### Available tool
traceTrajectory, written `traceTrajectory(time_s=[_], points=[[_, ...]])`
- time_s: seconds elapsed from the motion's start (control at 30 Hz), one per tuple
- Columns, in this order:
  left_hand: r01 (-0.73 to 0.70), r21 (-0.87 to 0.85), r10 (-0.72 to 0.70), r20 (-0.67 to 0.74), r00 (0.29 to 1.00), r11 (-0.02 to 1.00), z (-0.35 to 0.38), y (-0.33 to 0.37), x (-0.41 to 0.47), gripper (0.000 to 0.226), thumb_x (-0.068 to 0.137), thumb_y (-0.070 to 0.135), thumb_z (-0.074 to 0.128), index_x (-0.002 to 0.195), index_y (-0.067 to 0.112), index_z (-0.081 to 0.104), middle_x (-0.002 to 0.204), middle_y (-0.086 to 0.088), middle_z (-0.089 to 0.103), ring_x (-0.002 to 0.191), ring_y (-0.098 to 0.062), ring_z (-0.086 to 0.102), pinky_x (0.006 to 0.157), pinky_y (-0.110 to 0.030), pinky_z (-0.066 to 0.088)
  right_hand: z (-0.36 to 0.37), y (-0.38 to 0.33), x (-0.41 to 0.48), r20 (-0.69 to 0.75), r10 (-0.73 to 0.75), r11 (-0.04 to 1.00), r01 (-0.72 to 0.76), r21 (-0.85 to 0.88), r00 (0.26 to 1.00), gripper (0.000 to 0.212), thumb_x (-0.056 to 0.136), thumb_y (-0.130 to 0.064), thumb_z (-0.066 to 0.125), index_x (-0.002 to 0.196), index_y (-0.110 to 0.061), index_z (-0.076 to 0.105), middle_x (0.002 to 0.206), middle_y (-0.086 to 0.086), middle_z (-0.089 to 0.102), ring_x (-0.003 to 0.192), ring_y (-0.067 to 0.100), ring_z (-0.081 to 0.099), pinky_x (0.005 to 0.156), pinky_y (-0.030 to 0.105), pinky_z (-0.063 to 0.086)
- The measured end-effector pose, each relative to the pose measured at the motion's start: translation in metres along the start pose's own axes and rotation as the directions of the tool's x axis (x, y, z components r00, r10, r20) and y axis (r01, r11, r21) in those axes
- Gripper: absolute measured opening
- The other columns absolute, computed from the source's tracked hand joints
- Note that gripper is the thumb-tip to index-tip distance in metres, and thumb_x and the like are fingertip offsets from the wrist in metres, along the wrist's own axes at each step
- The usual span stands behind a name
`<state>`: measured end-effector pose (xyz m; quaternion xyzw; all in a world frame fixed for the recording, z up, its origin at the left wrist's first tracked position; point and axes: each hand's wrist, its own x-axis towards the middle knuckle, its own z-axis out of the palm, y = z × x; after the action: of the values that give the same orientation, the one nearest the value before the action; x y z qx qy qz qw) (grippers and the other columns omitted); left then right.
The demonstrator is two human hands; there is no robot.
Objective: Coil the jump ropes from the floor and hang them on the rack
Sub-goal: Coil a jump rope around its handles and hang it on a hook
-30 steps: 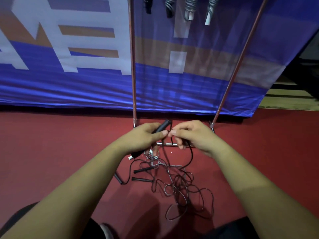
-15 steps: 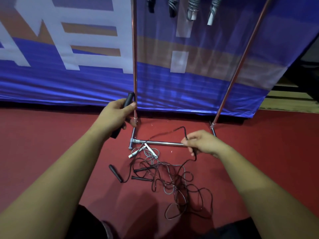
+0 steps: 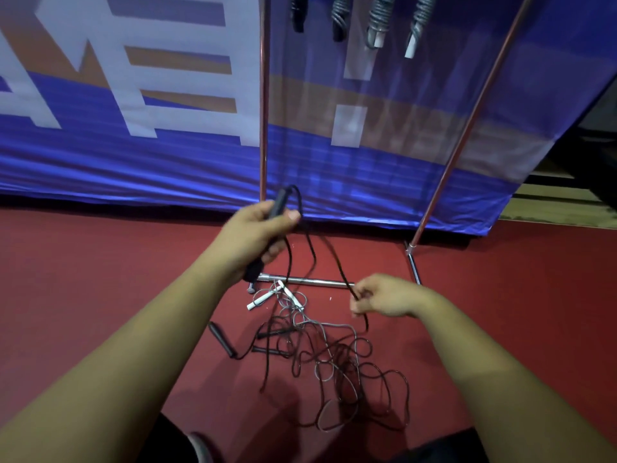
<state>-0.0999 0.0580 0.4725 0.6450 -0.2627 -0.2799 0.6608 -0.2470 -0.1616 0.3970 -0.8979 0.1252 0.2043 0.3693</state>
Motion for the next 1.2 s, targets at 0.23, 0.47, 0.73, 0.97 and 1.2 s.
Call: traceTrajectory(time_s=[0.23,0.47,0.73,0.97,1.2], points=[[0.013,0.429,0.058,-0.153,0.987,0.903,-0.032,-0.003,-0.002,0.007,0.093,0.011,0.067,0.099,0.012,0.066,0.081,-0.017,0.068,0.051,-0.017,0.065,0.039,-0.021,0.041,0.002,-0.007,0.004,-0.266,-0.020,0.955,0.097,0.280,0.964,0.013,0.094,-0.013,0.063,0.084,-0.012,0.071,0.067,0.007,0.071,0.062,0.012,0.060,0.069,0.027,0.043],[-0.001,0.371,-0.090,0.228,0.969,0.929,0.001,-0.008,-0.014,0.016,0.097,0.026,0.062,0.107,0.012,0.065,0.070,-0.008,0.067,0.053,-0.019,0.065,0.045,-0.024,0.040,0.005,-0.074,-0.022,-0.309,-0.319,0.892,0.394,0.221,0.896,0.020,0.093,-0.031,0.065,0.088,-0.013,0.074,0.056,0.011,0.049,0.050,0.015,0.047,0.055,0.029,0.039],[0.004,0.014,-0.005,0.079,0.997,1.000,-0.005,-0.001,-0.013,0.019,0.098,0.015,0.057,0.081,0.011,0.050,0.055,0.001,0.042,0.035,-0.011,0.034,0.033,-0.019,0.023,0.000,-0.029,-0.007,-0.136,-0.082,0.995,0.088,0.043,0.987,0.012,0.092,-0.015,0.068,0.081,-0.016,0.071,0.073,-0.006,0.069,0.062,-0.002,0.058,0.068,0.017,0.045],[0.095,0.347,0.002,-0.270,0.963,0.933,-0.026,-0.013,-0.005,0.004,0.097,0.016,0.060,0.097,0.016,0.064,0.091,-0.015,0.070,0.059,-0.028,0.072,0.042,-0.023,0.041,0.006,-0.022,0.005,-0.207,0.019,0.963,0.038,0.267,0.978,0.015,0.094,-0.010,0.063,0.084,-0.006,0.072,0.063,0.002,0.069,0.058,0.009,0.060,0.063,0.025,0.045],[0.102,0.280,-0.166,0.216,0.962,0.955,0.007,-0.007,-0.017,0.015,0.098,0.022,0.061,0.109,0.011,0.064,0.079,-0.003,0.074,0.045,-0.014,0.061,0.038,-0.020,0.039,0.001,-0.077,-0.021,-0.388,-0.317,0.842,0.445,0.306,0.866,0.014,0.095,-0.018,0.064,0.094,-0.008,0.073,0.057,0.007,0.052,0.054,0.017,0.046,0.058,0.028,0.035]])
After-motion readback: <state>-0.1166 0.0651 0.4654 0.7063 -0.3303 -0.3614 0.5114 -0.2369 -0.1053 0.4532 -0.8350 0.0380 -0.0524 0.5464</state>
